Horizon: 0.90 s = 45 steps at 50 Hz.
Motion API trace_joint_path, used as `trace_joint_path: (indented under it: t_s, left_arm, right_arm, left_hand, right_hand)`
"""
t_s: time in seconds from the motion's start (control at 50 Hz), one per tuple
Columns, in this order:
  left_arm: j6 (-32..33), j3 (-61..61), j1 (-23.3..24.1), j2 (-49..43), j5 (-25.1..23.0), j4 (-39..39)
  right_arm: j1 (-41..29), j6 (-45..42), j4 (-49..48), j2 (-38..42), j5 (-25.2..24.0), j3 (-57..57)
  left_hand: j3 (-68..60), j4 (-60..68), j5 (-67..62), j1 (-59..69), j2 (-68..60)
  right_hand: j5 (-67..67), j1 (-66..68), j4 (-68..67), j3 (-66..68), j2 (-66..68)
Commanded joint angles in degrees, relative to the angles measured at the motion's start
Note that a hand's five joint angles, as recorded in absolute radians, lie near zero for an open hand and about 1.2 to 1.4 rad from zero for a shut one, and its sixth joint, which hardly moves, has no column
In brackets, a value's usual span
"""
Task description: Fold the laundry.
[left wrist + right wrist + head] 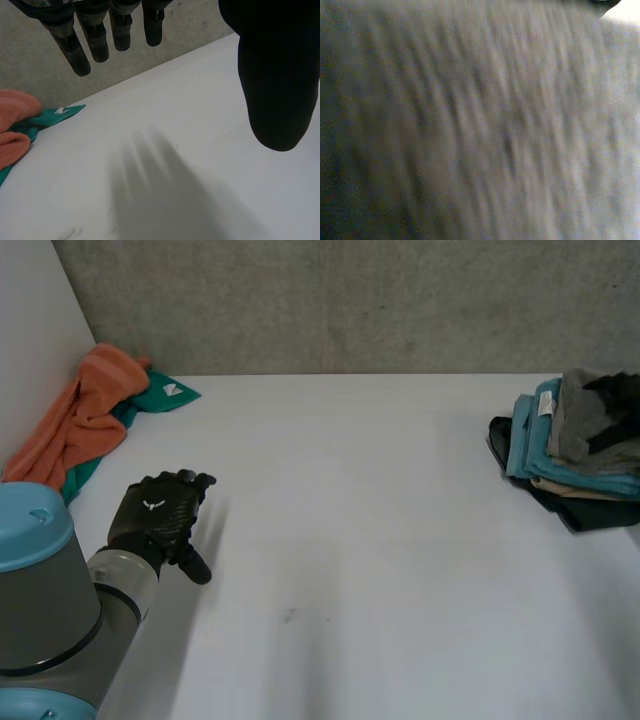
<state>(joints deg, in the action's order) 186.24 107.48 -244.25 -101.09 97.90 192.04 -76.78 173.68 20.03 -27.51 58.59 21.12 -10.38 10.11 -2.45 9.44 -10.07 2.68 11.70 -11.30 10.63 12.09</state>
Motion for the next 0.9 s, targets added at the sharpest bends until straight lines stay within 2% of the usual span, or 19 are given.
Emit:
trace_joint_path:
  t_s: [0.02,0.18,0.26,0.32,0.48,0.5,0.58,0.64,0.66,0.74,0.82,0.9]
  left_arm:
    - [0.00,0.01,0.09,0.01,0.01,0.00]
    - [0.00,0.09,0.18,0.19,0.01,0.00]
    - [0.00,0.09,0.18,0.98,0.01,-0.09]
    - [0.00,0.09,0.18,2.21,0.01,-0.09]
    - [0.09,-1.13,0.00,7.92,-0.08,-0.18]
    - [0.17,-1.66,-0.34,9.58,-0.08,-0.18]
    - [0.44,-2.71,-1.83,13.53,-0.08,-0.61]
    - [0.44,-3.42,-2.98,15.30,-0.08,-0.88]
    - [0.44,-3.68,-3.59,16.09,-0.17,-1.05]
    - [0.35,-4.04,-4.83,16.36,-1.22,-2.63]
    - [0.18,-3.69,-5.97,15.84,-2.62,-4.21]
    - [-0.44,-2.64,-6.24,15.40,-3.42,-4.31]
  right_arm:
    - [-0.21,-0.01,-0.52,-9.22,0.73,-0.12]
    - [-2.49,-0.01,-1.92,-20.39,4.42,1.90]
    - [-4.52,-0.27,-1.84,-25.48,5.74,6.81]
    - [-5.04,-0.36,-3.15,-29.96,7.32,14.01]
    - [-10.05,1.75,-18.17,-49.21,13.91,41.25]
    - [-11.28,1.92,-20.71,-53.05,15.92,45.89]
    - [-14.35,2.54,-22.05,-60.19,21.02,56.18]
    - [-18.92,2.63,-22.05,-61.79,23.32,61.22]
    - [-23.37,2.10,-22.22,-61.88,24.54,63.93]
    - [-33.58,1.84,-22.31,-60.92,26.92,68.95]
    - [-39.57,0.70,-22.93,-56.45,28.94,72.56]
    - [-40.73,-0.36,-25.56,-51.69,31.31,74.68]
  left_hand:
    - [-0.51,0.78,1.57,1.44,-0.82]
    - [-0.51,0.78,1.57,1.44,-0.82]
    - [-0.51,0.78,1.57,1.44,-0.82]
    - [-0.51,0.78,1.57,1.44,-0.82]
    - [0.33,-0.06,2.41,0.60,0.02]
    - [0.33,-0.06,2.41,0.60,0.02]
    - [0.33,-0.06,2.41,0.60,0.02]
    - [0.33,-0.06,2.41,0.60,0.02]
    - [0.33,-0.06,2.41,0.60,0.02]
    - [0.33,-0.06,2.41,0.60,0.02]
    - [0.33,-0.06,2.41,0.60,0.02]
    - [0.33,-0.06,2.41,0.60,0.02]
  right_hand:
    - [-2.68,-1.70,1.30,-0.63,-2.09]
    - [-2.68,-1.70,1.30,-0.63,-2.09]
    - [-2.68,-1.70,1.30,-0.63,-2.09]
    - [-2.68,-1.70,1.30,-0.63,-2.09]
    - [-2.68,-1.70,1.30,-0.63,-2.09]
    - [-2.68,-1.70,1.30,-0.63,-2.09]
    - [-2.68,-1.70,1.30,-0.63,-2.09]
    - [-2.68,-1.70,1.30,-0.63,-2.09]
    - [-2.68,-1.70,1.30,-0.63,-2.09]
    - [-2.68,-1.70,1.30,-0.63,-2.09]
    - [-2.68,-1.70,1.30,-0.63,-2.09]
    - [-2.68,-1.70,1.30,-0.63,-2.09]
